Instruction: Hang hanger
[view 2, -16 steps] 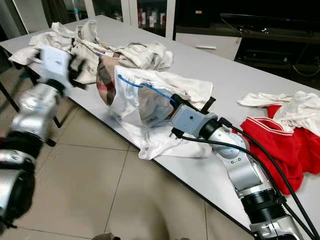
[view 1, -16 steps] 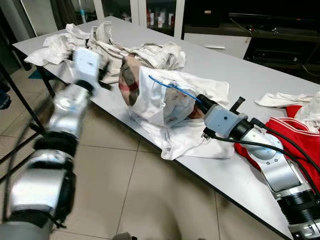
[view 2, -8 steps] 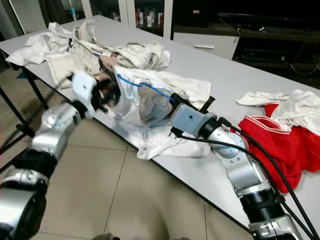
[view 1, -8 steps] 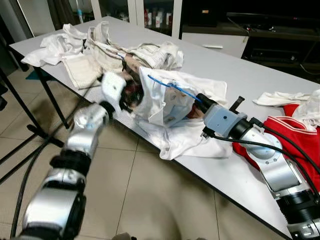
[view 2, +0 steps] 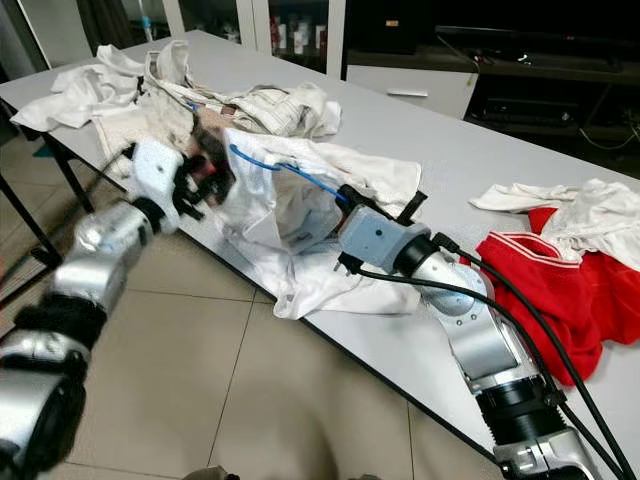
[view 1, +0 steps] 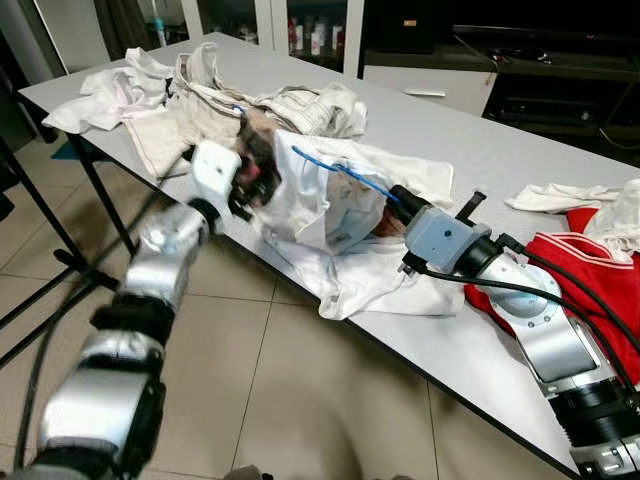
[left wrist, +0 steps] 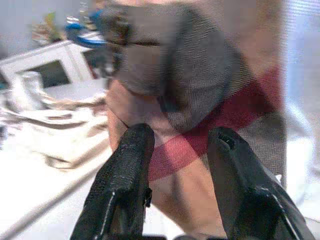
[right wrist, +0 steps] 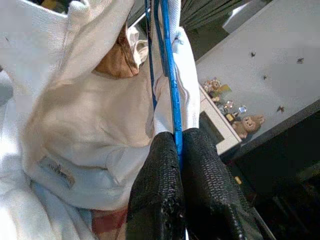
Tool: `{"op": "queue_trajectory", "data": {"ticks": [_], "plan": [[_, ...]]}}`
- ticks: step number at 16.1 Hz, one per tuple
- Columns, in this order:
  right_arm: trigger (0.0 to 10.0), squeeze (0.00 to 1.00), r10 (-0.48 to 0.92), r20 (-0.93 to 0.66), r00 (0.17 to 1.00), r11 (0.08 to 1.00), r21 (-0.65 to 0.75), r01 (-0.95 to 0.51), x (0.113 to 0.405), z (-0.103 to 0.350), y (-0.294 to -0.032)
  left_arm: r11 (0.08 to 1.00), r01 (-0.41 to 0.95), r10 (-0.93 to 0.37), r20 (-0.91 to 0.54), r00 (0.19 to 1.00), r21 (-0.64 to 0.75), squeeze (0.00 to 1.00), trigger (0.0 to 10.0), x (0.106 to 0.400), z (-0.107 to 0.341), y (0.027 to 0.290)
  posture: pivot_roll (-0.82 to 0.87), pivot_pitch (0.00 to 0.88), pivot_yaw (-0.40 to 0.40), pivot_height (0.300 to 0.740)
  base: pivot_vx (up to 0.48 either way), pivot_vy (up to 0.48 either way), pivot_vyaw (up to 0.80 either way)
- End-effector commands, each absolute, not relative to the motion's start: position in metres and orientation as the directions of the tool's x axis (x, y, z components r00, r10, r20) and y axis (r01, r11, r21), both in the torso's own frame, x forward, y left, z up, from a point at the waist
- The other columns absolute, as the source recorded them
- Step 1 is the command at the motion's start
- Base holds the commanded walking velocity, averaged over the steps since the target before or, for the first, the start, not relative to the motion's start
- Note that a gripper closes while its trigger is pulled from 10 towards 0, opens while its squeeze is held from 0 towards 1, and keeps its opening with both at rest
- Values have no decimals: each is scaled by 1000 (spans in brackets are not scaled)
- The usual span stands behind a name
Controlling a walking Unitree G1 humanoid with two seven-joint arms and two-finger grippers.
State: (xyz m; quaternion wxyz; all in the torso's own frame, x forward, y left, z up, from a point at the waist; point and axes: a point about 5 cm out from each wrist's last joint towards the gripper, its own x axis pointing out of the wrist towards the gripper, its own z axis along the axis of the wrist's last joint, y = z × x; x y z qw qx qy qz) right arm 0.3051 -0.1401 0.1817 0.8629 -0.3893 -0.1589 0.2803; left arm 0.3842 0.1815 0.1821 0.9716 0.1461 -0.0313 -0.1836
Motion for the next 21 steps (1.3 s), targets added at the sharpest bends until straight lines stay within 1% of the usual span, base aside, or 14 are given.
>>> {"op": "queue_trajectory", "data": {"ticks": [1, 7, 8, 9, 10, 11, 12, 13, 14, 15, 18, 19, 20, 21], "plan": [[0, 0, 626, 98, 773, 546, -763, -346, 304, 194, -136, 895, 325, -346, 16, 938, 306, 0, 10000, 386, 187, 186, 16, 0, 16, 723, 0, 0, 0], [0, 0, 645, 127, 753, 556, -754, -349, 300, 201, -132, 915, 297, -302, -24, 953, 272, 0, 10000, 391, 184, 194, 8, 0, 21, 723, 0, 0, 0], [0, 0, 648, 129, 751, 557, -753, -351, 300, 201, -132, 920, 289, -294, -23, 956, 263, 0, 9529, 392, 185, 196, 10, 0, 19, 723, 0, 0, 0], [0, 0, 650, 131, 748, 557, -752, -352, 299, 201, -131, 922, 286, -291, -22, 957, 260, 0, 3333, 392, 185, 198, 10, 0, 18, 723, 0, 0, 0], [0, 0, 651, 132, 747, 557, -752, -352, 299, 202, -131, 922, 286, -290, -22, 957, 262, 0, 2863, 392, 186, 199, 10, 0, 18, 723, 0, 0, 0], [0, 0, 652, 133, 747, 557, -752, -353, 299, 202, -131, 922, 281, -286, -19, 958, 265, 0, 1176, 392, 186, 199, 11, 0, 17, 723, 0, 0, 0], [0, 0, 653, 133, 746, 557, -751, -354, 299, 202, -131, 929, 255, -263, -6, 965, 270, 0, 3608, 393, 190, 203, 11, 0, 18, 723, 0, 0, 0], [0, 0, 652, 133, 746, 558, -750, -354, 299, 202, -132, 932, 241, -251, 1, 968, 271, 0, 3608, 394, 191, 205, 11, 0, 18, 723, 0, 0, 0], [0, 0, 650, 130, 749, 559, -749, -355, 299, 200, -132, 935, 219, -234, 21, 972, 278, 0, 5216, 394, 196, 208, 10, 0, 18, 723, 0, 0, 0], [0, 0, 640, 123, 758, 564, -745, -355, 301, 198, -133, 936, 208, -233, 57, 971, 283, 0, 10000, 395, 203, 207, 9, 0, 19, 723, 0, 0, 0], [0, 0, 598, 86, 797, 570, -745, -347, 306, 193, -139, 905, 228, -307, 180, 934, 359, 0, 10000, 392, 222, 193, 6, 0, 19, 723, 0, 0, 0], [0, 0, 585, 82, 807, 572, -747, -339, 309, 193, -140, 829, 312, -439, 194, 878, 464, 0, 10000, 385, 227, 180, 7, 0, 21, 723, 0, 0, 0], [0, 0, 577, 85, 813, 579, -745, -332, 311, 194, -140, 753, 381, -525, 142, 839, 536, 0, 10000, 380, 224, 172, 9, 0, 21, 723, 0, 0, 0], [0, 0, 572, 87, 815, 581, -745, -329, 313, 195, -139, 706, 431, -567, 83, 820, 562, 0, 10000, 377, 218, 170, 13, 0, 20, 723, 0, 0, 0]]}}
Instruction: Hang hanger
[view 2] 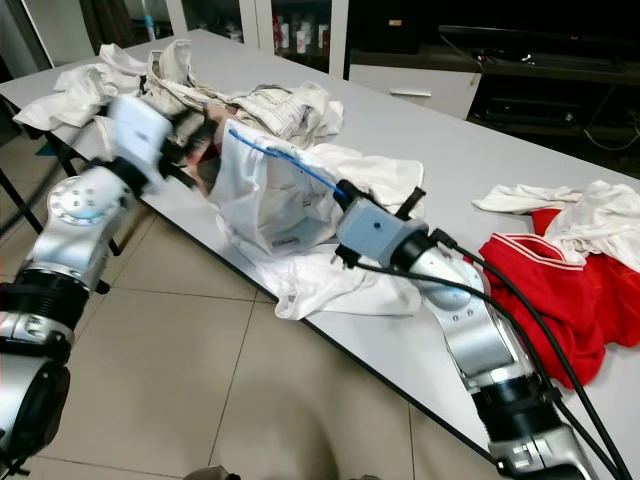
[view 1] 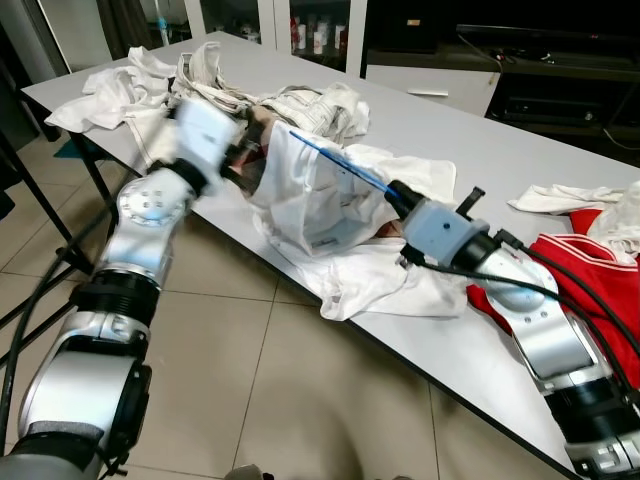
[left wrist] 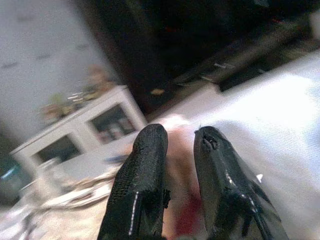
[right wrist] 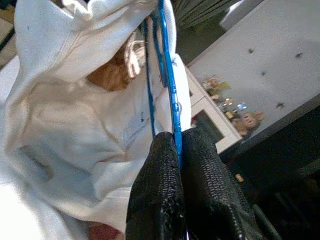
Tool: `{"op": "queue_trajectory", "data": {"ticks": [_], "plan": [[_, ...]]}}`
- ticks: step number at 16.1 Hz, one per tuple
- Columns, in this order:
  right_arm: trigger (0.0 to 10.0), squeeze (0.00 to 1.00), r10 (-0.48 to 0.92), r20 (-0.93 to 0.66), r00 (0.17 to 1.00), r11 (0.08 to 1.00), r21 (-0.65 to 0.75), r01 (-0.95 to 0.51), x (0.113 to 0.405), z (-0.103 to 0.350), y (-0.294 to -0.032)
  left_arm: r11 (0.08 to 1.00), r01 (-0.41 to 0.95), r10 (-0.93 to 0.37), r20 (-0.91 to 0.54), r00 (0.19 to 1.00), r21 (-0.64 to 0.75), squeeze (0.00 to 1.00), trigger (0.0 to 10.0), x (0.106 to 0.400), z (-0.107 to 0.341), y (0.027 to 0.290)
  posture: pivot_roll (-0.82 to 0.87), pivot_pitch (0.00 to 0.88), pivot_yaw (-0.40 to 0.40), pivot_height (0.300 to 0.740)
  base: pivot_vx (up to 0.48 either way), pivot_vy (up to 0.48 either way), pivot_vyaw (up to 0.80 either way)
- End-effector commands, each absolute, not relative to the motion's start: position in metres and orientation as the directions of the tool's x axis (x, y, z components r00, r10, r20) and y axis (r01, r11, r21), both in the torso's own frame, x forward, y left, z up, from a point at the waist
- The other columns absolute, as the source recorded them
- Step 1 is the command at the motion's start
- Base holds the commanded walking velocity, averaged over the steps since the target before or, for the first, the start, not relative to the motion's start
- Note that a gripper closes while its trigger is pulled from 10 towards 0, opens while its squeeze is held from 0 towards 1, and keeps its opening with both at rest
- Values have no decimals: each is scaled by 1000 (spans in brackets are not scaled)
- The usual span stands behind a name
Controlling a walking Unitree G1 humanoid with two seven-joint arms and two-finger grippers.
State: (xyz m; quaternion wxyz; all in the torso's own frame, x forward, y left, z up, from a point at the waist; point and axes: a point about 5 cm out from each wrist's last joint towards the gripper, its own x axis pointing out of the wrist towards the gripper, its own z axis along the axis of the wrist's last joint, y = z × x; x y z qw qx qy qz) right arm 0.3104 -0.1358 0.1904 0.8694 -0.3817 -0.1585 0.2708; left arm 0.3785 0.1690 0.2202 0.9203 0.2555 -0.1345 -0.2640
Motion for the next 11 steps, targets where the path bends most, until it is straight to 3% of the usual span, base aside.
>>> {"op": "queue_trajectory", "data": {"ticks": [1, 2, 3, 5, 11], "plan": [[0, 0, 570, 85, 817, 581, -746, -327, 314, 195, -139, 659, 469, -603, 41, 797, 588, 0, 10000, 374, 213, 169, 15, 0, 20, 723, 0, 0, 0], [0, 0, 570, 84, 817, 580, -746, -328, 315, 194, -139, 639, 485, -622, 30, 783, 597, 20, 10000, 372, 211, 168, 16, 0, 20, 723, 0, 0, 0], [0, 0, 576, 81, 813, 576, -747, -333, 315, 194, -139, 604, 506, -661, 31, 750, 615, 1000, 10000, 367, 212, 167, 20, 0, 18, 723, 0, 0, 0], [0, 0, 596, 79, 799, 564, -750, -346, 313, 194, -137, 481, 540, -725, -33, 688, 690, 1000, 10000, 359, 213, 166, 18, 0, 19, 723, 0, 0, 0], [0, 0, 601, 67, 797, 522, -788, -327, 308, 188, -142, 343, 518, -755, -98, 648, 784, 1000, 10000, 357, 225, 165, 9, 0, 34, 723, 0, 0, 0]]}}
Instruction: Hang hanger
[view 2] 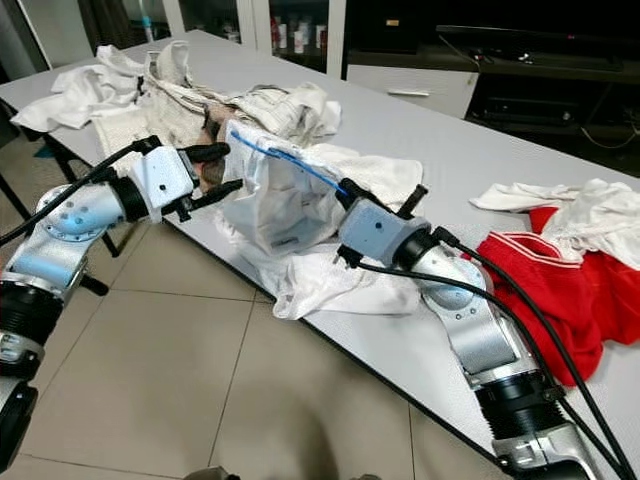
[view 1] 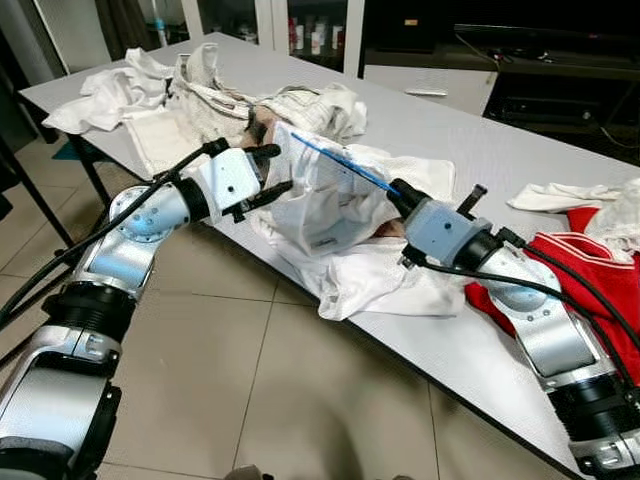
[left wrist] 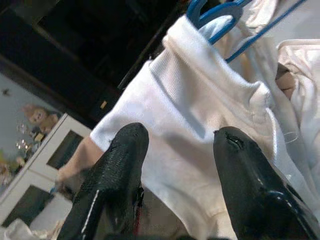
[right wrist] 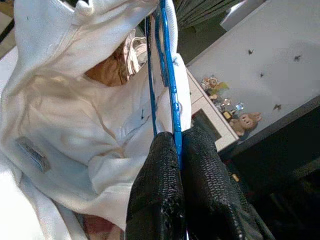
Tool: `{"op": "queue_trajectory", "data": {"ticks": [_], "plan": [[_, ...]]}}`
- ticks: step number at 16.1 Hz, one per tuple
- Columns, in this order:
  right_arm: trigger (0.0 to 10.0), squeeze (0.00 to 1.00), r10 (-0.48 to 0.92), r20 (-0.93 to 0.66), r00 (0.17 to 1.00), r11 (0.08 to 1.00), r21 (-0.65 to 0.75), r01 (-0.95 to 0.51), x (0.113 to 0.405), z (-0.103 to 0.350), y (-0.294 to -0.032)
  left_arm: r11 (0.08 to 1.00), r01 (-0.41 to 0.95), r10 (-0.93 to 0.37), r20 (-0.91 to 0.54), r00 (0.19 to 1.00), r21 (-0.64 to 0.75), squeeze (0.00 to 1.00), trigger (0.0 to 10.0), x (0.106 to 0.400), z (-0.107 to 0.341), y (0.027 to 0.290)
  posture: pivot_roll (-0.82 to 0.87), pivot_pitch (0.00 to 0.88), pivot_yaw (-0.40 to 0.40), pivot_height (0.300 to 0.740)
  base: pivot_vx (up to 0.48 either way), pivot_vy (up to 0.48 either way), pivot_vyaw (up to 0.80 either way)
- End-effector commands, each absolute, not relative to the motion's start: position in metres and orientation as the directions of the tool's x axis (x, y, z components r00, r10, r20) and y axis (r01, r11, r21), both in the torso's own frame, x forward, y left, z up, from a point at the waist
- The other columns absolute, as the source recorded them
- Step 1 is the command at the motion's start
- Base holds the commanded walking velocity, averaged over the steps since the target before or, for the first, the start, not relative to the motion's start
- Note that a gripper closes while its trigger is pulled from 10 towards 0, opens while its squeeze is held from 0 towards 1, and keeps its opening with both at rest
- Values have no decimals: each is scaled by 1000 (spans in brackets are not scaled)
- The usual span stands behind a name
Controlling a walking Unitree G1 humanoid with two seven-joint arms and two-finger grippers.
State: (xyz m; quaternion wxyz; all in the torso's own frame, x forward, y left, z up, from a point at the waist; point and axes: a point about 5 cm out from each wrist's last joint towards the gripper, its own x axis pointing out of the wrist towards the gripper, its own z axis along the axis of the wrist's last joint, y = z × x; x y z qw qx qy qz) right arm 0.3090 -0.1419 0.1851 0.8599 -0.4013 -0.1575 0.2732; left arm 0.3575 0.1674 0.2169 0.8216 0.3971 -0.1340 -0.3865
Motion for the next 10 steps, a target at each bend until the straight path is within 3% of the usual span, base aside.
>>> {"op": "queue_trajectory", "data": {"ticks": [1, 2, 10], "plan": [[0, 0, 599, 69, 798, 520, -791, -323, 307, 187, -142, 330, 516, -756, -106, 646, 791, 322, 10000, 357, 225, 165, 9, 0, 34, 723, 0, 0, 0], [0, 0, 596, 73, 800, 509, -805, -305, 307, 186, -142, 303, 505, -755, -120, 645, 808, 0, 10000, 357, 227, 166, 10, 0, 36, 723, 0, 0, 0], [0, 0, 608, 78, 790, 411, -882, -229, 309, 185, -138, 281, 502, -757, -133, 639, 818, 0, 10000, 357, 237, 172, 21, 0, 35, 723, 0, 0, 0]]}}
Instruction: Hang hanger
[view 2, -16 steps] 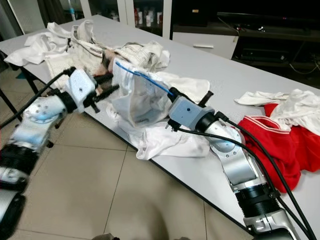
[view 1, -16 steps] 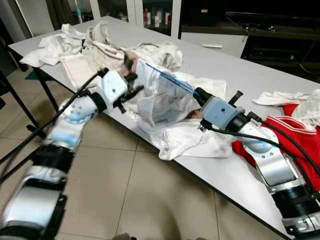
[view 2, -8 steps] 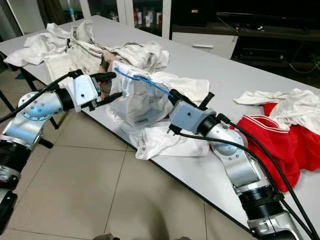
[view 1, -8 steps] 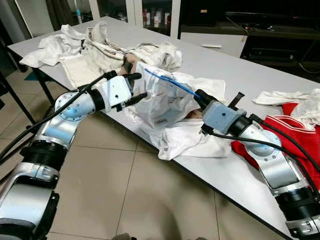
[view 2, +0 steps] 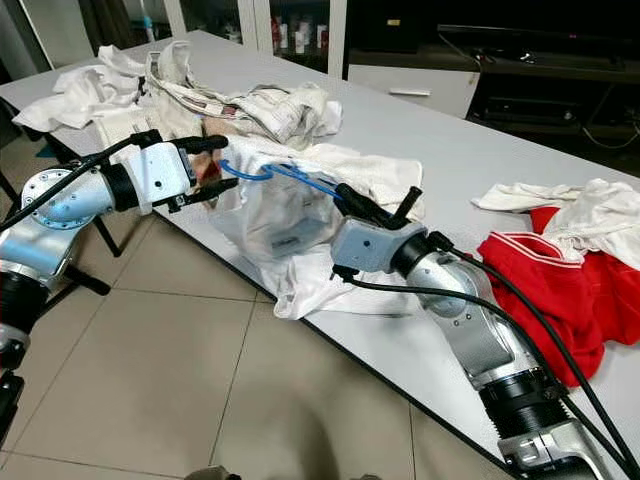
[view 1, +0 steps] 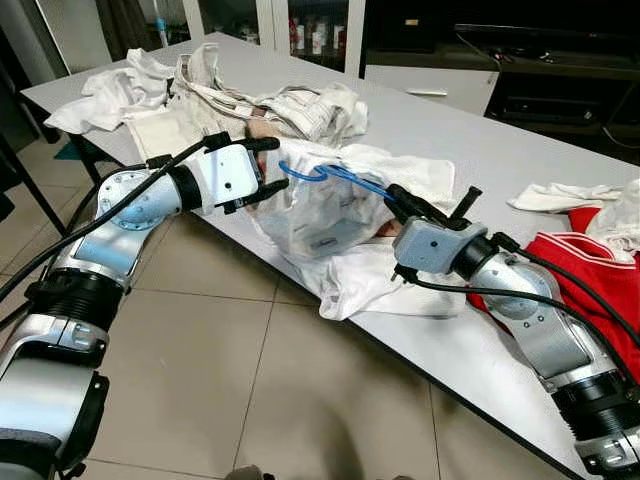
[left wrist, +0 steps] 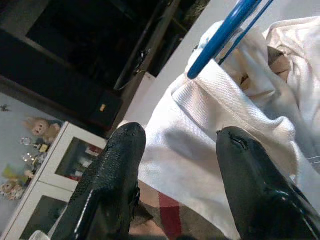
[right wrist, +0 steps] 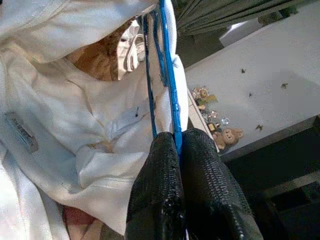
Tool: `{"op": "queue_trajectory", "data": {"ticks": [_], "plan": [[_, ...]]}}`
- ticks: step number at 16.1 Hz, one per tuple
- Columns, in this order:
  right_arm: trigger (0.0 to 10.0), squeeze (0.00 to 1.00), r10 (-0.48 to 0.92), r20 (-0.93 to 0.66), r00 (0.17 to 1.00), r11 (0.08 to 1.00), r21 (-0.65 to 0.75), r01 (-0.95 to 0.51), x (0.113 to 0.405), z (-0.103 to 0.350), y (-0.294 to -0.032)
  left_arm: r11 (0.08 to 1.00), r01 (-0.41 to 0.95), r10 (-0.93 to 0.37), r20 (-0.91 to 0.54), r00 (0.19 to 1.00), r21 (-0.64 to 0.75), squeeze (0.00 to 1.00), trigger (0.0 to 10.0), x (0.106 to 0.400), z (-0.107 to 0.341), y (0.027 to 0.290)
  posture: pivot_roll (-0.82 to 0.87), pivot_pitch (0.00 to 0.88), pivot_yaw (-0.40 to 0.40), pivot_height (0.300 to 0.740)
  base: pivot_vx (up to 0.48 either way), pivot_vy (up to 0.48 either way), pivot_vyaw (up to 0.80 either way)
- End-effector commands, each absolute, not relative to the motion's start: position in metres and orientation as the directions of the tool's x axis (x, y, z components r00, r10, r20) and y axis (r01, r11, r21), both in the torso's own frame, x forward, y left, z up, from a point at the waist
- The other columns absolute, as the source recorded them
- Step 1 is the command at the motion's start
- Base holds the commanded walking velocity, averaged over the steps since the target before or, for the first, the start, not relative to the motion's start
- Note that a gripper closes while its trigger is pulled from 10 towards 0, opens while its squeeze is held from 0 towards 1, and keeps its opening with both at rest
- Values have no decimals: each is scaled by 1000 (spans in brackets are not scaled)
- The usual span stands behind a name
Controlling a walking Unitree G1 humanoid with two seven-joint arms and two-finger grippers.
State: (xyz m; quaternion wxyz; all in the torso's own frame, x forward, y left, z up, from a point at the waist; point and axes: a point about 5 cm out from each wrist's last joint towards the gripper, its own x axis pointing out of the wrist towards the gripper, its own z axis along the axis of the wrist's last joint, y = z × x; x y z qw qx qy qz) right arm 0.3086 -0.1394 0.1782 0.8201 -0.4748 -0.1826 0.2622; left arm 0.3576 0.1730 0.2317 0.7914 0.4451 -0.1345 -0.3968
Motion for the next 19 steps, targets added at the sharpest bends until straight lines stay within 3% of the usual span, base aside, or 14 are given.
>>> {"op": "queue_trajectory", "data": {"ticks": [1, 6, 9, 13, 14, 19], "plan": [[0, 0, 611, 85, 787, 412, -884, -223, 309, 186, -138, 277, 503, -752, -141, 644, 819, 0, 10000, 357, 235, 173, 21, 0, 35, 723, 0, 0, 0], [0, 0, 647, 165, 744, 406, -901, -154, 304, 197, -134, 271, 557, -707, -231, 669, 785, 0, 10000, 363, 221, 186, 16, 0, 39, 723, 0, 0, 0], [0, 0, 675, 139, 725, 316, -942, -113, 300, 192, -135, 271, 556, -709, -228, 668, 786, 0, 10000, 363, 222, 185, 15, 0, 39, 723, 0, 0, 0], [0, 0, 647, 141, 750, 340, -933, -118, 305, 190, -137, 240, 587, -761, -226, 608, 773, 0, 10000, 357, 226, 176, 20, 0, 39, 723, 0, 0, 0], [0, 0, 641, 135, 756, 334, -935, -116, 307, 189, -136, 236, 614, -780, -230, 582, 753, 1000, 10000, 353, 226, 173, 23, 0, 38, 723, 0, 0, 0], [0, 0, 635, 109, 765, 315, -940, -128, 311, 184, -136, 208, 615, -792, -238, 563, 761, 1000, 10000, 348, 225, 169, 30, 0, 33, 723, 0, 0, 0]]}}
